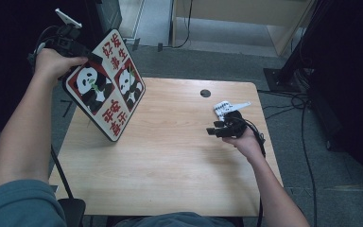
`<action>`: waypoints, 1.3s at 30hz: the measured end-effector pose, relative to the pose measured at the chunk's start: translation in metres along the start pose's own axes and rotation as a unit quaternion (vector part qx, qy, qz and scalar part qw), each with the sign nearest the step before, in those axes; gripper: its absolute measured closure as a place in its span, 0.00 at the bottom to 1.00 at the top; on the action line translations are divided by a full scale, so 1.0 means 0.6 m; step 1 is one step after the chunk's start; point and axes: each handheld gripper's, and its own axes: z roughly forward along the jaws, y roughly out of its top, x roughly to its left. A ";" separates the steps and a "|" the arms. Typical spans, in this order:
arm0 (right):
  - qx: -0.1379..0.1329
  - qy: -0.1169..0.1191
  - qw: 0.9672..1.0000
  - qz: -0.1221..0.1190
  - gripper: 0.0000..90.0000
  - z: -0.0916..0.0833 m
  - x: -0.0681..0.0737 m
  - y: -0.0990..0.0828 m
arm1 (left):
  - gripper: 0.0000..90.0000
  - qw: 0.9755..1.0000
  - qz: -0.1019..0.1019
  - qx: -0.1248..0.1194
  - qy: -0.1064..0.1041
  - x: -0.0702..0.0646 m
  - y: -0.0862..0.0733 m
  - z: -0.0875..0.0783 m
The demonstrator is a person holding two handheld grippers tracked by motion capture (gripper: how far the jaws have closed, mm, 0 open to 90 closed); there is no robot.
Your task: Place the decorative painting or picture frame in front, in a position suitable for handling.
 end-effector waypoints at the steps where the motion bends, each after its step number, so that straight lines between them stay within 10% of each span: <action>1: 0.000 0.000 1.000 0.000 0.53 0.000 0.000 0.000 | 0.77 1.000 -0.001 0.007 0.005 -0.002 0.002 0.001; 10: 0.010 -0.015 1.000 0.013 0.52 -0.002 -0.011 -0.005 | 0.89 0.996 -0.002 0.045 0.073 -0.031 0.018 0.003; 18: 0.000 -0.024 0.999 0.046 0.52 -0.016 -0.032 -0.012 | 0.90 0.996 0.003 0.051 0.068 -0.071 0.024 -0.003; 27: -0.003 -0.027 0.998 0.065 0.52 -0.016 -0.045 -0.017 | 0.90 0.997 0.050 0.050 0.014 -0.172 0.010 -0.013; 39: 0.021 -0.072 0.996 0.049 0.52 -0.018 -0.049 -0.024 | 0.90 0.990 0.120 0.077 0.000 -0.299 -0.030 0.038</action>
